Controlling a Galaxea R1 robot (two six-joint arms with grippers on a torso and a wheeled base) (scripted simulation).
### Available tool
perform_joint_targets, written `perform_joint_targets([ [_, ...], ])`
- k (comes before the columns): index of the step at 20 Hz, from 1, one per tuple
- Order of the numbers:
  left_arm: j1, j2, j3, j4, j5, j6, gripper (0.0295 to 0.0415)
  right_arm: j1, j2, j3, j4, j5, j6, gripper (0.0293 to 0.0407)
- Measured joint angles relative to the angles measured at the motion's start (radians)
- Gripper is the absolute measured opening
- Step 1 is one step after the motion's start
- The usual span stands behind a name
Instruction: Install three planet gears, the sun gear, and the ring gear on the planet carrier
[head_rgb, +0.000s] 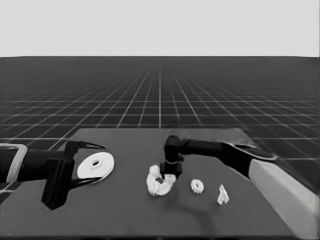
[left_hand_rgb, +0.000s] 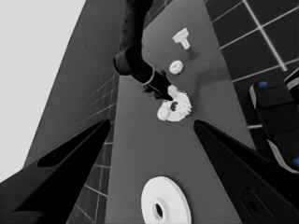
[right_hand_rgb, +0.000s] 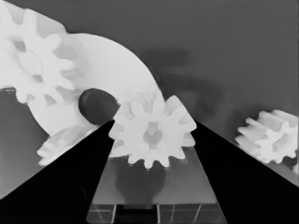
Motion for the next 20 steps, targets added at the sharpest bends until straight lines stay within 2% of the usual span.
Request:
perform_joint_targets([
  [4,0.0,0.0,0.0,0.0,0.0,0.0,0.0385,-0.005,0.001,-0.005,-0.005,0.003,-0.003,0.0312],
  [5,0.0,0.0,0.0,0.0,0.0,0.0,0.0385,-0.005,0.001,-0.005,-0.005,0.003,-0.003,0.0344],
  [6,0.0,0.0,0.0,0.0,0.0,0.0,0.0385,-0.006,0.001,-0.005,-0.006,0.003,-0.003,0.0372],
  [7,0.0,0.0,0.0,0.0,0.0,0.0,0.0385,-0.006,0.001,-0.006,-0.006,0.003,-0.003,0.0381],
  [9,0.0,0.0,0.0,0.0,0.0,0.0,0.0385,-0.006,0.001,-0.006,-0.006,0.003,-0.003,0.0384],
  [14,0.0,0.0,0.0,0.0,0.0,0.0,0.0385,-0.006,0.001,-0.006,-0.006,0.003,-0.003,0.0385],
  [17,0.0,0.0,0.0,0.0,0.0,0.0,0.0385,0.116,-0.024,0.086,0.108,-0.044,0.052,0.0385],
  [20,0.0,0.0,0.0,0.0,0.0,0.0,0.0385,0.144,-0.026,0.094,0.135,-0.049,0.058,0.0385],
])
